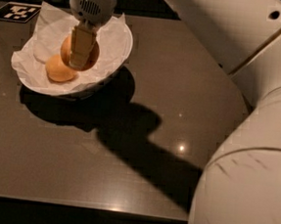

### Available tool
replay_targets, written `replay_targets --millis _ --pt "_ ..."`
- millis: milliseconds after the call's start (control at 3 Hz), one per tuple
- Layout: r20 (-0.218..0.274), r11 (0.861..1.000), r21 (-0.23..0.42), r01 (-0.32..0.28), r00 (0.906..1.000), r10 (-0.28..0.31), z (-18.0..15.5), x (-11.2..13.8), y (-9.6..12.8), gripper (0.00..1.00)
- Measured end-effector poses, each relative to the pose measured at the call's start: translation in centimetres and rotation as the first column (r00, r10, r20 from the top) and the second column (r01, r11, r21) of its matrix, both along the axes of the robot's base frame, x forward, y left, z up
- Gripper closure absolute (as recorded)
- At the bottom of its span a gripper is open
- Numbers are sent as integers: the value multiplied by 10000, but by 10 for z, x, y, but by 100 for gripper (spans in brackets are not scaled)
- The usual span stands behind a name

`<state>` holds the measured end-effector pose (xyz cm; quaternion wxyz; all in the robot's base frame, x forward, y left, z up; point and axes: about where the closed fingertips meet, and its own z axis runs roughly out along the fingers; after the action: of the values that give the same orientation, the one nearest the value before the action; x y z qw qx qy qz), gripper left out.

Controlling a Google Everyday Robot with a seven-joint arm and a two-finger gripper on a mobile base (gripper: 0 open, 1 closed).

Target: Pick orange from white bowl

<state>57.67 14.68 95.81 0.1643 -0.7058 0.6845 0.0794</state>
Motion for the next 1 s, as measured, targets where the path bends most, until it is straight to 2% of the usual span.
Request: replay_targets --millis 333,667,1000 --pt "102 9965 248 -799 9968 797 21 -23 -16 100" --pt "211 9895 672 -1278 9917 1266 39 -42 -41 100" --pt "239 9859 894 -1418 9898 1402 49 -56 -64 100"
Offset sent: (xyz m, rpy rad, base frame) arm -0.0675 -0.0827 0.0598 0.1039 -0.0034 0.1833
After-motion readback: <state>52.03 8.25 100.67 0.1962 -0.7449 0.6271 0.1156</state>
